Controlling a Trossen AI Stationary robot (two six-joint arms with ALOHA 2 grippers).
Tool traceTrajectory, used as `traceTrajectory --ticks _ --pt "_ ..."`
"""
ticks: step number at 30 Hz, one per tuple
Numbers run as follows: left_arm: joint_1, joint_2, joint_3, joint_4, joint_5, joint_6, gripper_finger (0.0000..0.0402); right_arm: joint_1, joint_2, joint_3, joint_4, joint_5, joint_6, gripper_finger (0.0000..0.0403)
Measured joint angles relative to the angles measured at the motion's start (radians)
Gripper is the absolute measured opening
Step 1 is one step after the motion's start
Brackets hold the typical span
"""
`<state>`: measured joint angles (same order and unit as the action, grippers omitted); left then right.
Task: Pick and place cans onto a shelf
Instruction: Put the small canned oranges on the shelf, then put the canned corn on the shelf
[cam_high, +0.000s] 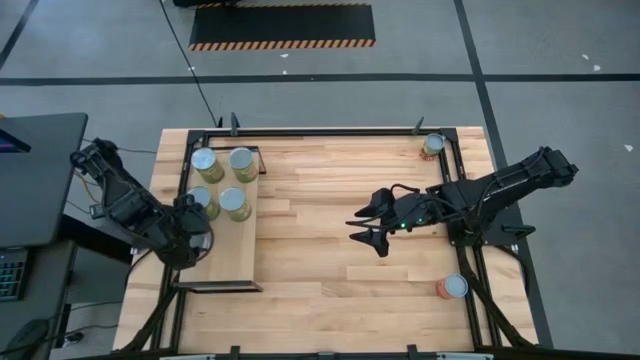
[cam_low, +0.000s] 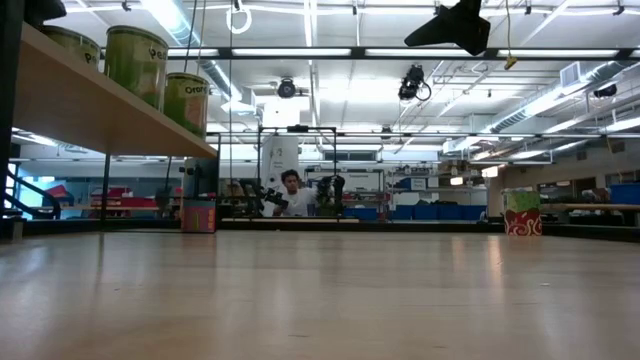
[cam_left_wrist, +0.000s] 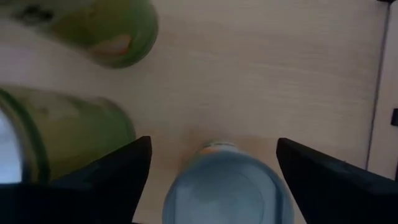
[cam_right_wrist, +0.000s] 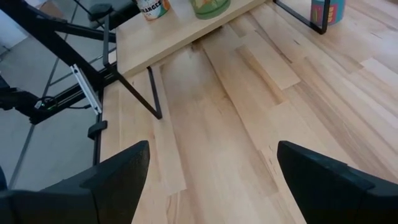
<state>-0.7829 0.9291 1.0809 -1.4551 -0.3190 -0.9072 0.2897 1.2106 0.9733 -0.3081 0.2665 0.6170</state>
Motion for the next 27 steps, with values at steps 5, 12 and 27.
traceTrajectory --ticks 5,12,27 --pt "0.027 0.0 0.031 0.053 0.001 0.064 0.0355 0.0 0.0 0.0 0.0 0.0 0.0 0.0361" --pt "0.094 0.0 0.117 0.225 -0.002 0.141 0.0355 -0.013 0.0 0.0 0.0 0.0 -0.018 0.0361" --pt "0.326 0.173 0.232 0.678 0.027 0.323 0.0354 -0.227 -0.203 0.0 -0.231 -0.077 0.029 0.0347"
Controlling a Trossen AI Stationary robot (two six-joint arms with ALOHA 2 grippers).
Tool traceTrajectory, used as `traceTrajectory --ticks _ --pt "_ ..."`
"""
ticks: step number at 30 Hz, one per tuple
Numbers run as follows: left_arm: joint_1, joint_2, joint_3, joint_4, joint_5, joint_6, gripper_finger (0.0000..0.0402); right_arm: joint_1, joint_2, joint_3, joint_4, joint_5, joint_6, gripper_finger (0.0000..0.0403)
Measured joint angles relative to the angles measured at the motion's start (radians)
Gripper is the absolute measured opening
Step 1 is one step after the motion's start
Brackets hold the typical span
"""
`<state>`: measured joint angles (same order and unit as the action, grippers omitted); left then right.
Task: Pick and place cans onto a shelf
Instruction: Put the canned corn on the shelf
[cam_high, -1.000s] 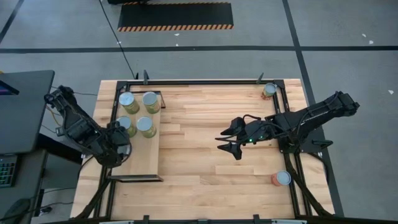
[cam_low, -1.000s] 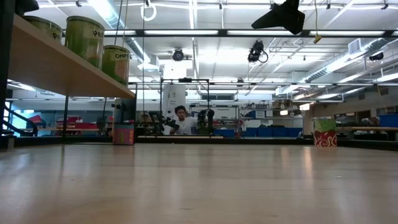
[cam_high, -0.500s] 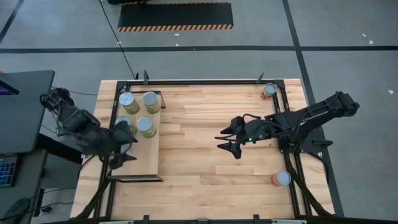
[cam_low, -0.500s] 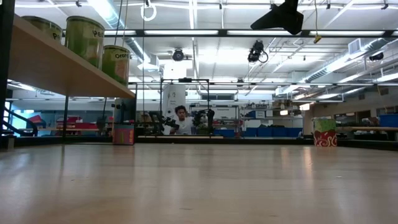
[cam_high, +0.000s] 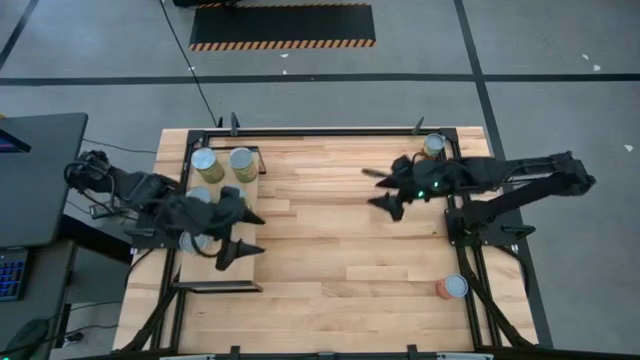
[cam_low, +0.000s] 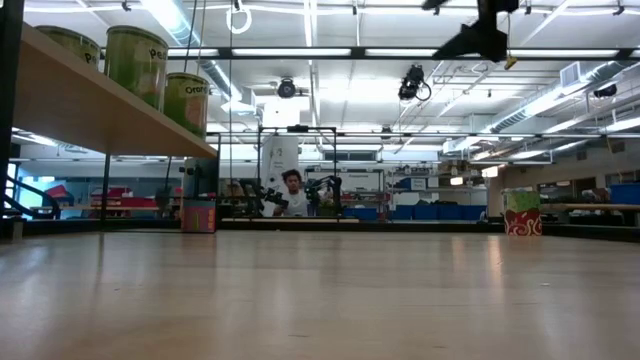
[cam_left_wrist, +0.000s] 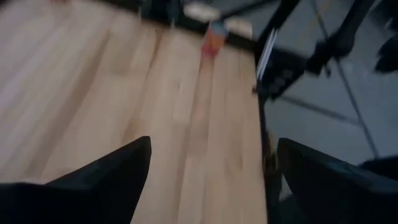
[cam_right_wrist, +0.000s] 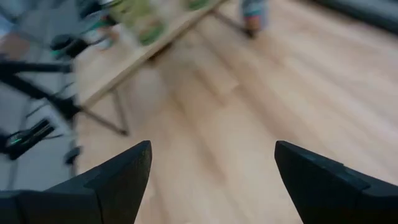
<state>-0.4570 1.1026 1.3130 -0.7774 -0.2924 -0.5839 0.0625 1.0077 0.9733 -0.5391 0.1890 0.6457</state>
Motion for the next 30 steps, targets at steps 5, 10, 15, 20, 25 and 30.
traceTrajectory --ticks 5,10,15,20,25,30 --pt "0.107 0.035 0.074 0.166 -0.002 0.095 0.0354 -0.157 -0.039 0.0 -0.153 0.129 -0.017 0.0347" --pt "0.246 0.045 0.078 0.379 -0.024 0.172 0.0354 -0.303 0.005 0.0 -0.236 0.212 -0.012 0.0347" --pt "0.395 0.042 0.078 0.378 -0.043 0.176 0.0354 -0.353 0.06 -0.001 -0.132 0.143 -0.133 0.0347" --pt "0.608 0.045 0.12 0.242 -0.007 0.137 0.0354 -0.393 0.085 -0.001 -0.076 0.129 -0.179 0.0347" --pt "0.878 0.102 0.195 0.098 0.038 0.157 0.0354 -0.438 0.116 -0.001 -0.023 0.1 -0.162 0.0347" --pt "1.093 0.194 0.218 0.035 0.082 0.147 0.0354 -0.468 0.156 -0.001 -0.02 0.096 -0.09 0.0347"
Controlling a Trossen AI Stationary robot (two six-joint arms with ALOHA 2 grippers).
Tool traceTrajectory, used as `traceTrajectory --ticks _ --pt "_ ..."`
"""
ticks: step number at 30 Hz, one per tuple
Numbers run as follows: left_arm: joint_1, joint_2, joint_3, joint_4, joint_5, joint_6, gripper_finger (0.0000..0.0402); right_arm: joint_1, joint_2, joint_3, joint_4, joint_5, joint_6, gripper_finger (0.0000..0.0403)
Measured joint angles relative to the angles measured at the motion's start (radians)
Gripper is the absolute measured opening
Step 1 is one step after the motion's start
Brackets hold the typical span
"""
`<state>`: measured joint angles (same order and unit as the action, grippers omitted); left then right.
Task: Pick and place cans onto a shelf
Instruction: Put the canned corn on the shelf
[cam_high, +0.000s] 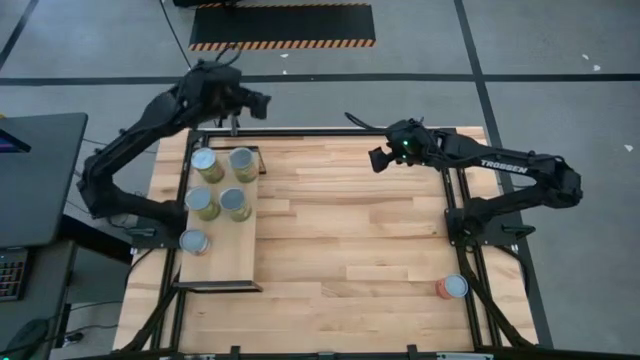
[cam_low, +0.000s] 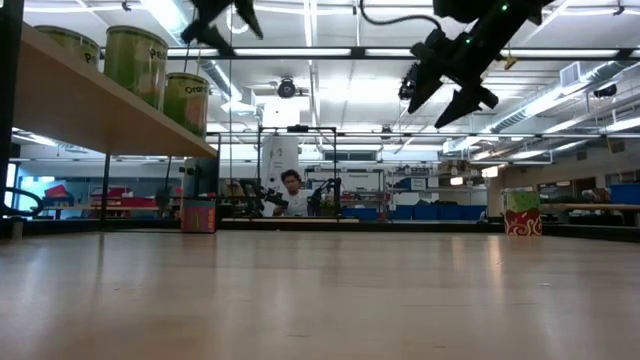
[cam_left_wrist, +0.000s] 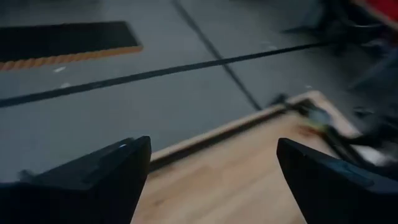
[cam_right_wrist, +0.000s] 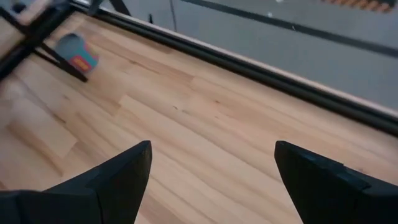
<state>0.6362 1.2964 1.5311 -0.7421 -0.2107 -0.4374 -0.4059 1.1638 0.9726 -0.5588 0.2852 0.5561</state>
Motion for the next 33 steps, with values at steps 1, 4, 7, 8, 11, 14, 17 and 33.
traceTrajectory --ticks 1,4,7,8,11,14,17,33 --pt "0.031 0.019 0.0 0.001 0.0 0.0 0.0354 -0.003 0.01 0.0 -0.001 -0.001 0.018 0.0347" --pt "0.11 0.068 0.001 -0.02 -0.001 0.0 0.0354 -0.011 0.036 0.0 -0.003 -0.017 0.066 0.0347" --pt "0.173 0.11 0.003 -0.04 0.0 0.003 0.0354 -0.011 0.066 0.0 -0.003 -0.026 0.1 0.0347" --pt "0.192 0.128 0.003 -0.056 0.001 0.002 0.0354 -0.011 0.076 0.0 -0.003 -0.031 0.105 0.0347" --pt "0.23 0.189 0.002 -0.092 0.005 -0.004 0.0354 -0.011 0.105 0.0 -0.003 -0.068 0.107 0.0347" --pt "0.245 0.248 0.002 -0.133 0.011 -0.03 0.0354 -0.011 0.127 0.0 -0.001 -0.093 0.099 0.0347" --pt "0.24 0.297 0.002 -0.167 0.03 -0.082 0.0354 -0.011 0.135 0.0 0.003 -0.104 0.074 0.0347" --pt "0.234 0.502 0.001 -0.348 0.109 -0.259 0.0354 0.002 0.125 0.0 0.086 -0.281 0.063 0.0347"
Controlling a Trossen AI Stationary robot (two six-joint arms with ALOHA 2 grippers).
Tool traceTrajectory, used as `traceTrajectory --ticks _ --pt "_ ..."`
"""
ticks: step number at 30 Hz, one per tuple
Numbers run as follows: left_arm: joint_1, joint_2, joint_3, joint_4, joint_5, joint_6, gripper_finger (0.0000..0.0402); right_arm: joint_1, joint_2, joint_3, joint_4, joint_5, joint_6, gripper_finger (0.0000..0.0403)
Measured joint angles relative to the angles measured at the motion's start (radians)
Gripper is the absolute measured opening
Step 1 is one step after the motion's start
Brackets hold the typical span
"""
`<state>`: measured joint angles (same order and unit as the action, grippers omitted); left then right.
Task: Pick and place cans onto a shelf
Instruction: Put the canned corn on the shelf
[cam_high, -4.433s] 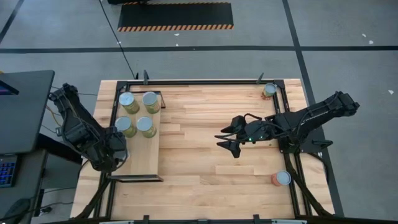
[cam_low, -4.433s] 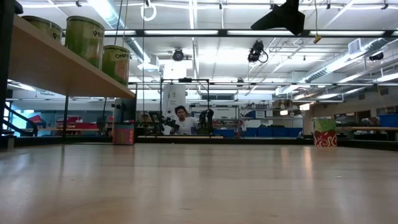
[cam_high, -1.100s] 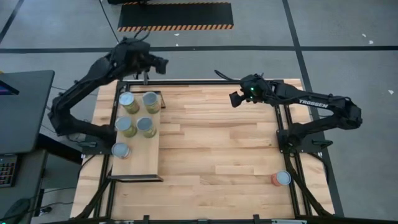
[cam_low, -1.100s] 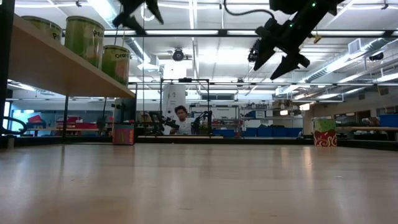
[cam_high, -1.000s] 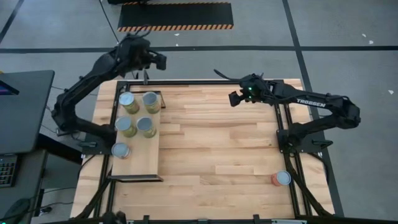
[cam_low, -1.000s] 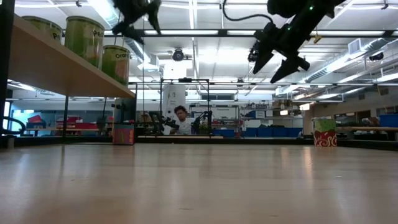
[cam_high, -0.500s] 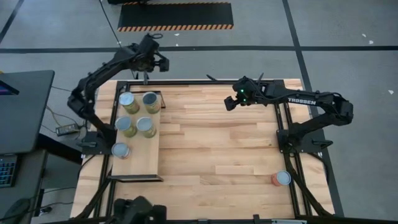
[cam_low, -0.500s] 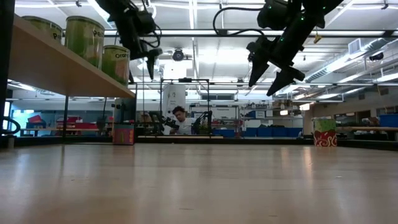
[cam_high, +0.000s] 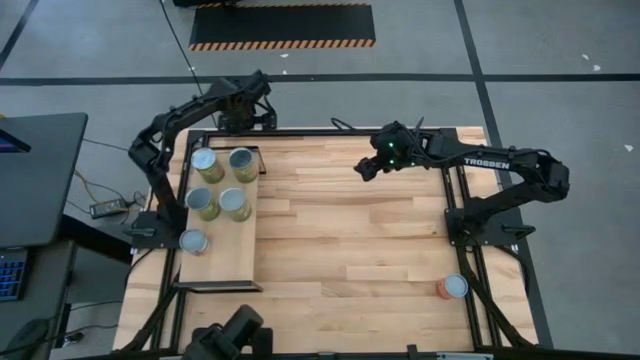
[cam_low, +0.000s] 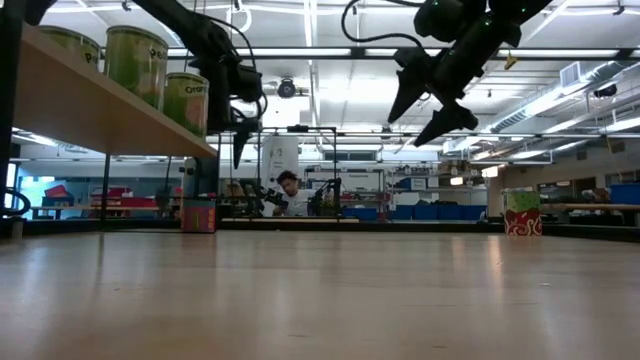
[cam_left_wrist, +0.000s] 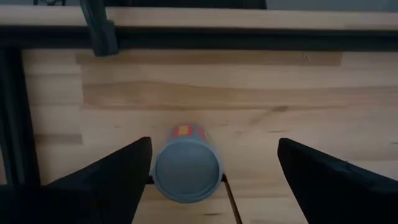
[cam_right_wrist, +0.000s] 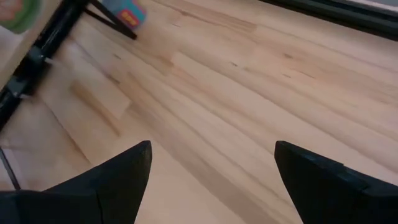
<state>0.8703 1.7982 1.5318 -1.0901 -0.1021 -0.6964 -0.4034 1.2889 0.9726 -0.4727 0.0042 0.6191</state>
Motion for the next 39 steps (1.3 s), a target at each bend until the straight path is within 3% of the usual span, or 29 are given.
traceTrajectory --ticks 20,33,39 --pt "0.037 0.029 -0.001 -0.068 0.076 -0.136 0.0354 0.0 0.002 0.0 0.088 -0.014 -0.073 0.0347" --pt "0.023 0.055 -0.001 -0.088 0.066 -0.119 0.0354 0.0 0.002 0.0 0.098 -0.008 -0.064 0.0347" --pt "0.025 0.062 -0.001 -0.089 0.065 -0.039 0.0354 0.0 0.002 0.0 0.098 -0.005 -0.062 0.0347"
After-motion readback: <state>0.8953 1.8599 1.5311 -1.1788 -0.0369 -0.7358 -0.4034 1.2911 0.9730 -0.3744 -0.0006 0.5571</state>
